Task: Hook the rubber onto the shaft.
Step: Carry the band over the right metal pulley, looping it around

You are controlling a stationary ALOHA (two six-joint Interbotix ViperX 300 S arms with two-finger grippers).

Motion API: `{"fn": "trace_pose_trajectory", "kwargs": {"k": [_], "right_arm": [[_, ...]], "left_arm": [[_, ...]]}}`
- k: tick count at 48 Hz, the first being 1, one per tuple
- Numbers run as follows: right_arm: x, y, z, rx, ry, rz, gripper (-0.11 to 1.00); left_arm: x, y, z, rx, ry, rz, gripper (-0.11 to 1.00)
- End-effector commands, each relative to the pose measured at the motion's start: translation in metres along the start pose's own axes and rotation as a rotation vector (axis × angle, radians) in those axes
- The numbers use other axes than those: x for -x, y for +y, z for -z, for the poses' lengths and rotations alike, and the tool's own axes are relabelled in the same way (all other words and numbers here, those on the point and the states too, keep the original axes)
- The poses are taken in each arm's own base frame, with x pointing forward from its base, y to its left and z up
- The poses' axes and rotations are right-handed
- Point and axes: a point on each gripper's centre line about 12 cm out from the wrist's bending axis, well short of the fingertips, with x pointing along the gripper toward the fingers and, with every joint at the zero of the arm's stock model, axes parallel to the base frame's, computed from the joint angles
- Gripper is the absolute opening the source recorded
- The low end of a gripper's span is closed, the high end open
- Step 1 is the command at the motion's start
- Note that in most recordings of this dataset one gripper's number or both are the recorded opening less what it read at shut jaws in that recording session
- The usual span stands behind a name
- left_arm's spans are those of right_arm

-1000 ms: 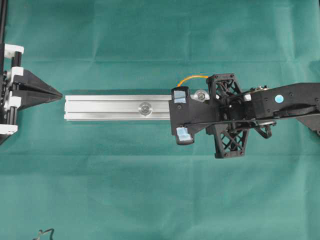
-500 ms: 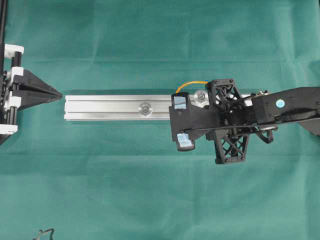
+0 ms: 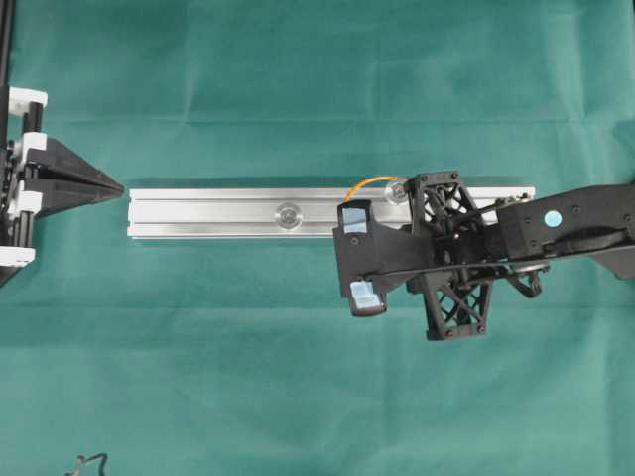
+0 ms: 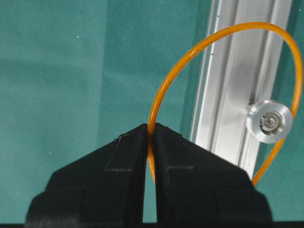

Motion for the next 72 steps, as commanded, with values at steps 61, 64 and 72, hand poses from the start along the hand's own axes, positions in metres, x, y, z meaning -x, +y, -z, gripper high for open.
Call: {"fn": "trace_pose_trajectory", "kwargs": {"k": [61, 64, 72], "right_arm": [[0.010, 0.027, -0.001, -0.028, -0.032, -0.036, 0.06], [0.010, 0.027, -0.002, -0.048, -0.033, -0.037, 0.06], [0.010, 0.027, -0.003, -0.104, -0.033, -0.036, 0.06]], "left_arm": [[0.003, 0.000, -0.013, -0.003, -0.034, -0.001, 0.00], [0.003, 0.000, -0.012, -0.003, -0.032, -0.001, 0.00], [0.003, 0.000, -0.013, -0.003, -0.034, -0.001, 0.00]]}}
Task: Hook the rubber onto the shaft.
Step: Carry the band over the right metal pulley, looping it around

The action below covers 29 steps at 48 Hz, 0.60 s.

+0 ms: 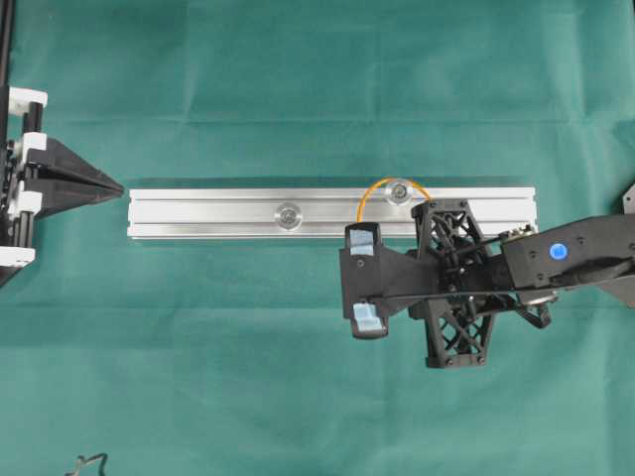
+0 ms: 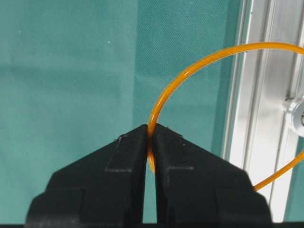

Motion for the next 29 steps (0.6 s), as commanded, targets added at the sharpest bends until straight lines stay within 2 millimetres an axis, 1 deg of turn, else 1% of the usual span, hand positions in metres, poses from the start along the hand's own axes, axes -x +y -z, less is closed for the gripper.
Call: {"fn": "trace_pose_trajectory", "kwargs": {"k": [1, 19, 29], "right_arm": [[0.011, 0.004, -0.008, -0.014, -0.038, -0.017, 0.06], [0.010, 0.005, -0.010, -0.055, -0.040, -0.020, 0.06], [0.010, 0.010, -0.021, -0.153, -0.051, -0.033, 0.06]], "left_arm": [[0.003, 0.000, -0.013, -0.003, -0.035, -0.001, 0.00], [0.004, 0.000, -0.016, 0.005, -0.043, -0.001, 0.00], [0.005, -0.002, -0.020, 0.027, -0.052, 0.008, 0.00]]}}
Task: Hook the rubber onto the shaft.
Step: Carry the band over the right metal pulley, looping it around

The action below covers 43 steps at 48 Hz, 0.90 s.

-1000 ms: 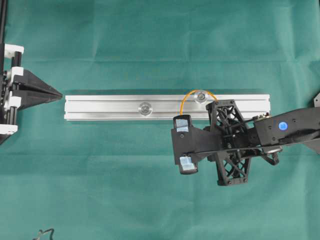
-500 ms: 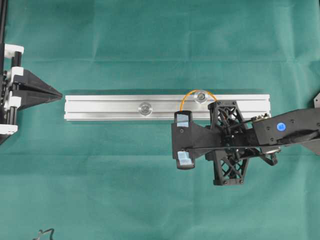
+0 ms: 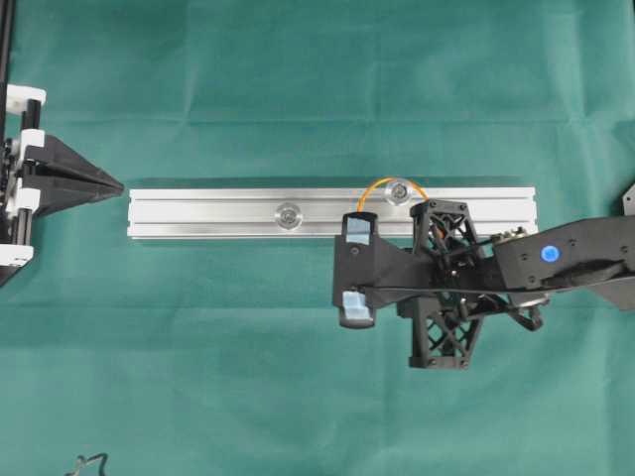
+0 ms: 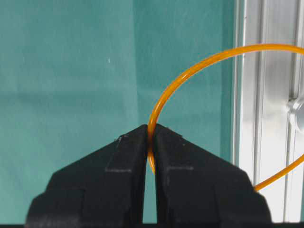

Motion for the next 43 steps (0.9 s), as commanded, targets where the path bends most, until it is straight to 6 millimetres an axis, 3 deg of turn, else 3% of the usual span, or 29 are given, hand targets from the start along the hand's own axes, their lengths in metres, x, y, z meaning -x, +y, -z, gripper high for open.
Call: {"fn": "trace_pose_trajectory", "kwargs": {"k": [1, 28, 43], "right_arm": [[0.012, 0.008, -0.012, -0.047, -0.043, -0.033, 0.06], [0.012, 0.023, -0.040, -0.358, -0.073, -0.067, 0.06], [0.012, 0.022, -0.055, -0.575, -0.090, -0.078, 0.06]], "left_arm": [[0.002, -0.002, -0.011, -0.004, -0.029, 0.007, 0.00], [0.001, -0.002, -0.010, -0.015, -0.018, 0.009, 0.00], [0.001, -0.002, -0.006, -0.021, 0.015, 0.006, 0.00]]}}
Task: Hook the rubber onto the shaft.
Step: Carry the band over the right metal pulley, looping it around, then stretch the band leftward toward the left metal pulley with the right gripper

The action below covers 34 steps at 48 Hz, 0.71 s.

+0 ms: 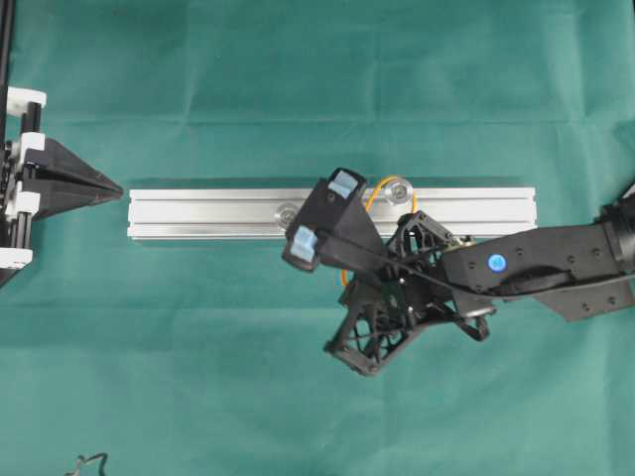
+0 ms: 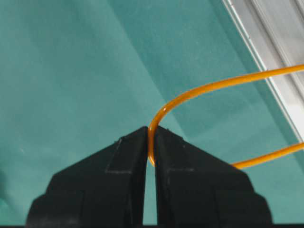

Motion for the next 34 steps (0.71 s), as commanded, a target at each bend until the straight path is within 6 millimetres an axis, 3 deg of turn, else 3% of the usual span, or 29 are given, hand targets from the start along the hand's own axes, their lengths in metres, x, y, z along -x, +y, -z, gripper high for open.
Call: {"fn": "trace_pose_trajectory", "kwargs": {"k": [1, 20, 34], "right_arm": [[0.014, 0.011, -0.009, -0.048, -0.032, -0.047, 0.06], [0.001, 0.019, -0.038, -0.127, -0.065, -0.047, 0.06], [-0.006, 0.012, -0.060, -0.158, -0.092, -0.029, 0.06]], "left_arm": [[0.002, 0.000, -0.009, -0.002, -0.009, 0.001, 0.00], [0.002, 0.000, -0.008, 0.001, -0.003, 0.001, 0.00], [0.002, 0.000, -0.008, 0.002, -0.002, 0.001, 0.00]]}}
